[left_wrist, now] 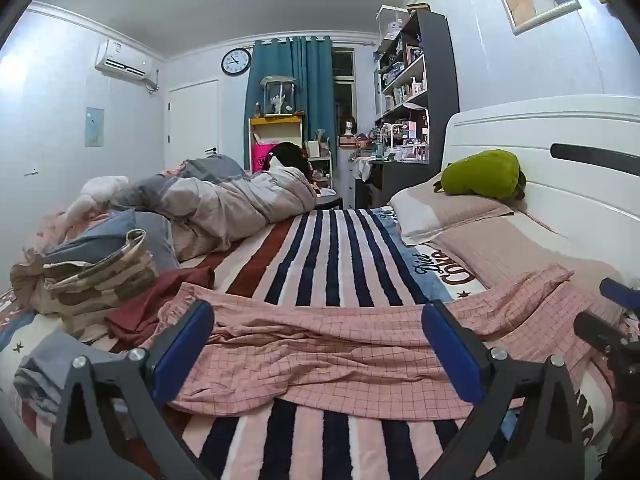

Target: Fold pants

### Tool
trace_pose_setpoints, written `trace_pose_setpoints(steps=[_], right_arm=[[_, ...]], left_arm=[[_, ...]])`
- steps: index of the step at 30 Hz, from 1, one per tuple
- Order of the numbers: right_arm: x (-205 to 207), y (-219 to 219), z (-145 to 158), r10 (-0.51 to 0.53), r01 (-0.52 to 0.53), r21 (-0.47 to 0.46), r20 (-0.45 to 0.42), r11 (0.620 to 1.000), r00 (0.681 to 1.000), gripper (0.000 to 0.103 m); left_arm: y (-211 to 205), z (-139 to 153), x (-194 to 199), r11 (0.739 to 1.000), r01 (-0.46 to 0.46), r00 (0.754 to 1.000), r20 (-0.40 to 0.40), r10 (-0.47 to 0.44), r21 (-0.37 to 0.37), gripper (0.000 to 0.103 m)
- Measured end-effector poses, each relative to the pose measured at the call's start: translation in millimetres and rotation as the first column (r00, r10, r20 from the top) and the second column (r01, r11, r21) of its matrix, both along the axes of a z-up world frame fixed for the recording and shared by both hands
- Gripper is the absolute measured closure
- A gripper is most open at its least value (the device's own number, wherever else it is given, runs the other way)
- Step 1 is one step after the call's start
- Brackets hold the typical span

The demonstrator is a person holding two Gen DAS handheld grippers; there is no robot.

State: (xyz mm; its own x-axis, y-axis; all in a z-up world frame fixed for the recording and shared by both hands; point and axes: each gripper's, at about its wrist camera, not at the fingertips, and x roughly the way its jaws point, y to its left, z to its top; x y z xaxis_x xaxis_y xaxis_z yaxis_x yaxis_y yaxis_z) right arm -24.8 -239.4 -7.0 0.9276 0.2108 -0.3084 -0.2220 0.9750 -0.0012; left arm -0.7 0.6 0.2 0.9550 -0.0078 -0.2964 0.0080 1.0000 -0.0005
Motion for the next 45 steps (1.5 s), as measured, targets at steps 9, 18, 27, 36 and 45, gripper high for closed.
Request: trace_pose_setpoints(steps=[9, 18, 27, 36, 45], right_arm=[[6.8, 2.5, -4.4, 0.007, -0.007, -0.016, -0.014, 1.0, 1.0, 0.0], [9.2, 1.3, -5.6, -0.005, 0.005, -0.048, -0.008, 0.999, 1.0, 0.001], [9.3, -1.1, -7.9, -0.007, 0.005, -0.024, -0.048, 1.0, 0.999, 0.0], [7.5, -0.3, -11.3, -0.015, 0.013, -0.049, -0.052, 0.999, 0.999, 0.001], [4.3, -2.5, -14.9, 0.002, -0.003, -0.008, -0.067, 1.0, 0.998, 0.001]], left_arm=[[-4.0, 2.2, 11.0, 0.999, 0.026, 0.999, -0.02, -0.025, 0.024, 0.001], [-7.5, -8.8, 13.6, 0.998, 0.063, 0.998, -0.005, -0.063, -0.02, 0.001], [-1.3, -13.3, 8.4, 0.996, 0.082, 0.996, -0.022, -0.083, -0.035, 0.001], [2.2, -14.2, 5.9, 0.996, 0.077, 0.997, -0.024, -0.078, -0.038, 0.001], [4.7, -14.9, 4.3, 0.995, 0.086, 0.996, -0.026, -0.088, -0.051, 0.001]])
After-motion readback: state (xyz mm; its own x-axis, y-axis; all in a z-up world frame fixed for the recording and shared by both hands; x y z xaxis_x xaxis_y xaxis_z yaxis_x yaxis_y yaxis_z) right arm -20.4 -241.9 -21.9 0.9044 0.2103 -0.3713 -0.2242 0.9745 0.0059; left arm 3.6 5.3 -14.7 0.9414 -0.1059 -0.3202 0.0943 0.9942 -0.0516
